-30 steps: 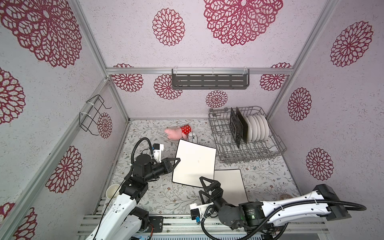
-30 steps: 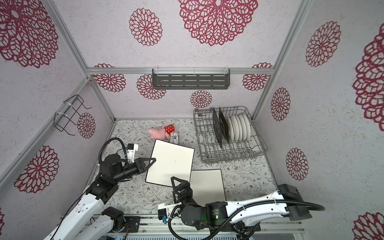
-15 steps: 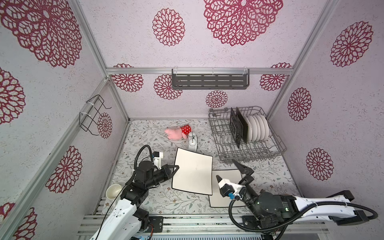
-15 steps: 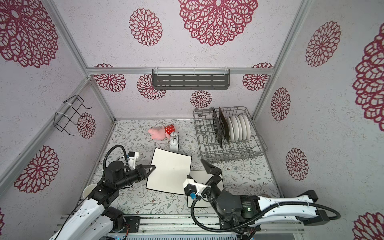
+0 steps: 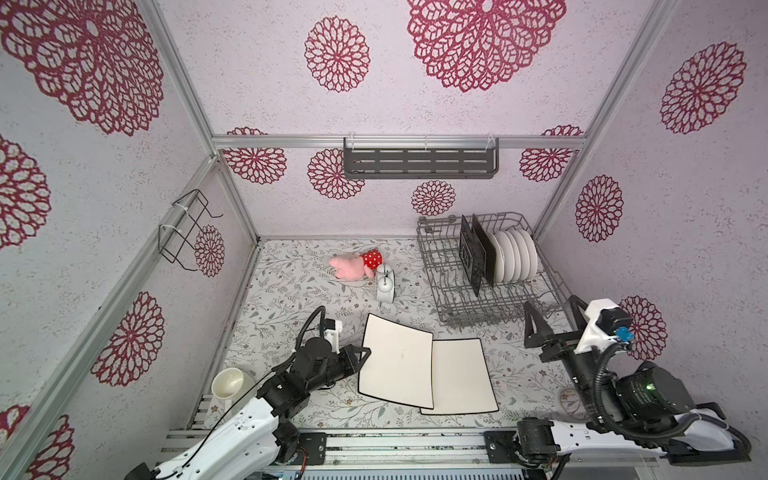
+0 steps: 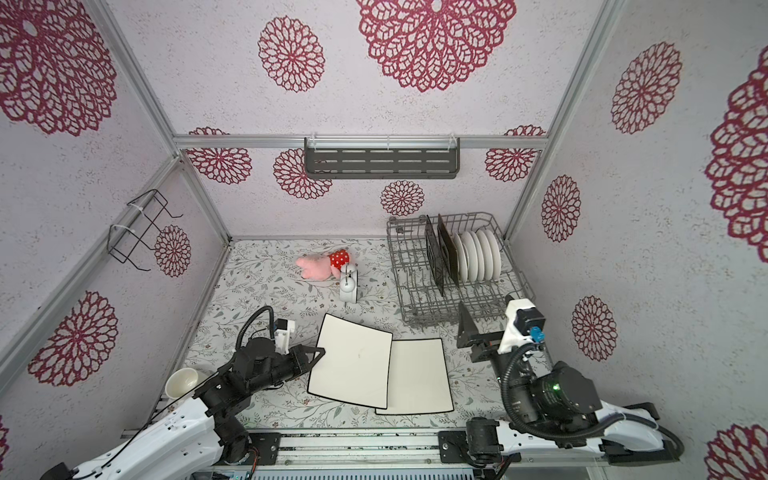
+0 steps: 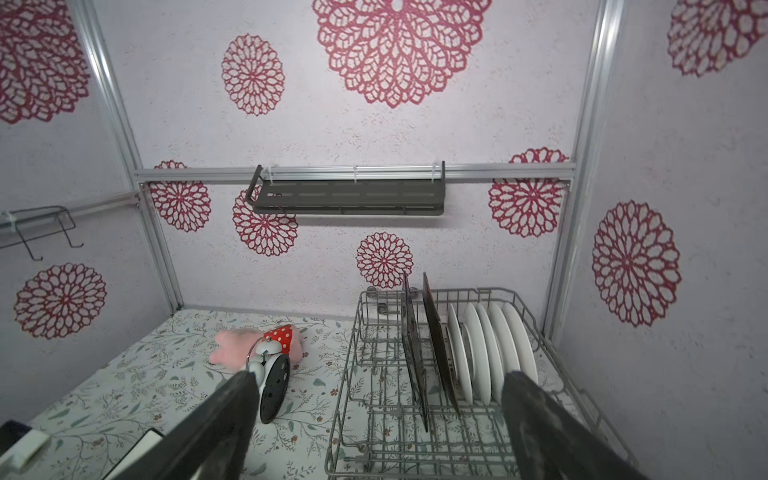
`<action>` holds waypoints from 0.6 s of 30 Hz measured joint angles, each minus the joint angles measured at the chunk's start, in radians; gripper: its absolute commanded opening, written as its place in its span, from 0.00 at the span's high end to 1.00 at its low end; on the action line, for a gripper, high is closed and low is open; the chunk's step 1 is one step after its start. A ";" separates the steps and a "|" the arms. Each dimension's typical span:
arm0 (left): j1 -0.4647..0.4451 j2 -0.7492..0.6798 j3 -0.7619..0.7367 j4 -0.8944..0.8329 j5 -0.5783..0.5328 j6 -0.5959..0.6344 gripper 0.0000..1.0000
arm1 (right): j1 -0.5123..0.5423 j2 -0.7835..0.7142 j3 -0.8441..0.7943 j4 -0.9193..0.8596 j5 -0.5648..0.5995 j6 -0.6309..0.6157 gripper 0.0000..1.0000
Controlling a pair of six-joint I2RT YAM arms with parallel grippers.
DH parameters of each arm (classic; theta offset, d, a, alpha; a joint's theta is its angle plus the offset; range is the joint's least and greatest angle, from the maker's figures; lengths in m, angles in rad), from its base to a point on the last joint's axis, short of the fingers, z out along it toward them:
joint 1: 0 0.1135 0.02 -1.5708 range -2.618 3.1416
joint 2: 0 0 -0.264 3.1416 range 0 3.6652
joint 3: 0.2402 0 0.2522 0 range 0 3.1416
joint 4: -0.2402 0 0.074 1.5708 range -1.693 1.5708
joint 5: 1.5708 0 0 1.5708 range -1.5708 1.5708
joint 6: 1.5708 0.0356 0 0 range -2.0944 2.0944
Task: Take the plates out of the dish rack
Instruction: 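Open the right gripper off the white plate and move it toward the rack, then lower the white plate onto the cream plate with left gripper while right hovers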
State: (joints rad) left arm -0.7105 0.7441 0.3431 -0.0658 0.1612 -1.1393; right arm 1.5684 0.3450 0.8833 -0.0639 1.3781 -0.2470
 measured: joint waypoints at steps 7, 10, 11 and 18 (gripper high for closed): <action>-0.085 0.109 0.000 0.090 -0.082 -0.026 1.00 | 0.000 -0.047 -0.150 0.128 0.020 -0.033 0.06; -0.103 0.142 0.001 0.110 -0.098 -0.031 1.00 | -0.004 -0.023 -0.246 0.281 -0.012 -0.143 0.04; -0.108 0.149 0.002 0.113 -0.104 -0.032 1.00 | -0.010 0.001 -0.264 0.325 -0.029 -0.175 0.03; -0.124 0.176 0.011 0.127 -0.124 -0.033 1.00 | -0.343 0.320 -0.190 0.290 -0.283 -0.124 0.02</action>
State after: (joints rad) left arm -0.8349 0.9199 0.3546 0.0616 0.0376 -1.1721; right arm 1.2259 0.6651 0.6930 0.2256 1.0946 -0.3714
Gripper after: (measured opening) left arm 0.098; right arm 0.983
